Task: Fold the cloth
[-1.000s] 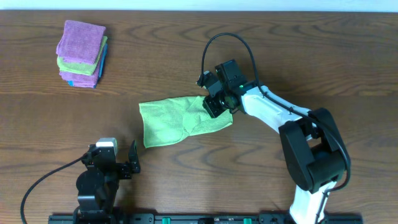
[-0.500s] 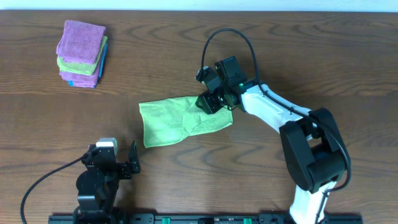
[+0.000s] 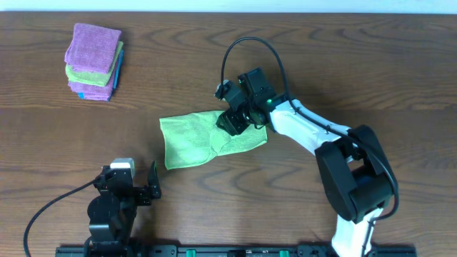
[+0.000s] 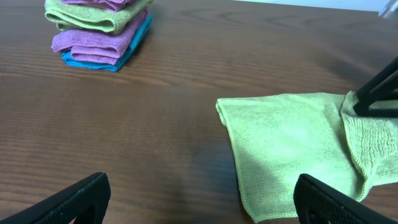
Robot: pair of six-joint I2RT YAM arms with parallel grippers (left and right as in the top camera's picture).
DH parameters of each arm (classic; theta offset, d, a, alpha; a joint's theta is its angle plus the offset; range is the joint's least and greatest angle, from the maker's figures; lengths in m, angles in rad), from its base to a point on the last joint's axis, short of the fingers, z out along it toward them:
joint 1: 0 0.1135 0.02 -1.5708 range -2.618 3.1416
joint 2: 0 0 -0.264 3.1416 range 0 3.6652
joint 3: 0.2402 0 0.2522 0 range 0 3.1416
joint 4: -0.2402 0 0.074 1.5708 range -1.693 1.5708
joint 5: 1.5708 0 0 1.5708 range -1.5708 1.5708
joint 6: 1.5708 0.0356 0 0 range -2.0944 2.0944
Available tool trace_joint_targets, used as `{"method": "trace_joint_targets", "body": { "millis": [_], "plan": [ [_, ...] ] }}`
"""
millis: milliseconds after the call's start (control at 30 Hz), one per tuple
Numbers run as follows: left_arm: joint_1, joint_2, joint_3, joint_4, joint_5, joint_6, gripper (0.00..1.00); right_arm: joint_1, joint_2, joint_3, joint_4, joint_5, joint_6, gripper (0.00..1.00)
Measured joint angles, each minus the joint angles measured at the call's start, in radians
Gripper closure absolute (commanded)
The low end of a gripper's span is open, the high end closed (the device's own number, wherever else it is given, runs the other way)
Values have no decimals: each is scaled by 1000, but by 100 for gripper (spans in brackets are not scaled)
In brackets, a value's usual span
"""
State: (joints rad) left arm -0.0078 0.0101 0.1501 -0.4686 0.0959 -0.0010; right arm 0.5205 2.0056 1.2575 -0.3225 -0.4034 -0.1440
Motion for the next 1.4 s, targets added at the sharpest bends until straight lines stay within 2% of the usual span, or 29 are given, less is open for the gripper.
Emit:
{"method": "trace_joint_targets", "body": {
  "millis": [133,200,233,500,533,567,600,700,967,1133,1167,1400],
  "plan": [
    [0,0,0,0,0,0,5,8,24,0,2,9,-5,72],
    [0,0,0,0,0,0,5,8,29,0,3,14,-7,94],
    [0,0,0,0,0,0,5,8,30,0,2,18,-5,99],
    [0,0,0,0,0,0,5,8,31,5,-8,32,20,99],
    [0,0,0,0,0,0,5,8,31,11,-17,32,25,90],
    [0,0,0,0,0,0,5,8,31,20,-30,32,32,59],
    [0,0,0,0,0,0,5,8,30,29,-43,32,37,48],
    [0,0,0,0,0,0,5,8,25,60,-97,18,36,44],
    [0,0,0,0,0,0,5,9,7,71,-239,-2,3,50],
    [0,0,0,0,0,0,4,12,7,70,-269,0,-24,94],
    [0,0,0,0,0,0,5,14,7,70,-266,0,-29,98],
    [0,0,0,0,0,0,5,14,7,70,-177,0,-8,99]
  ]
}}
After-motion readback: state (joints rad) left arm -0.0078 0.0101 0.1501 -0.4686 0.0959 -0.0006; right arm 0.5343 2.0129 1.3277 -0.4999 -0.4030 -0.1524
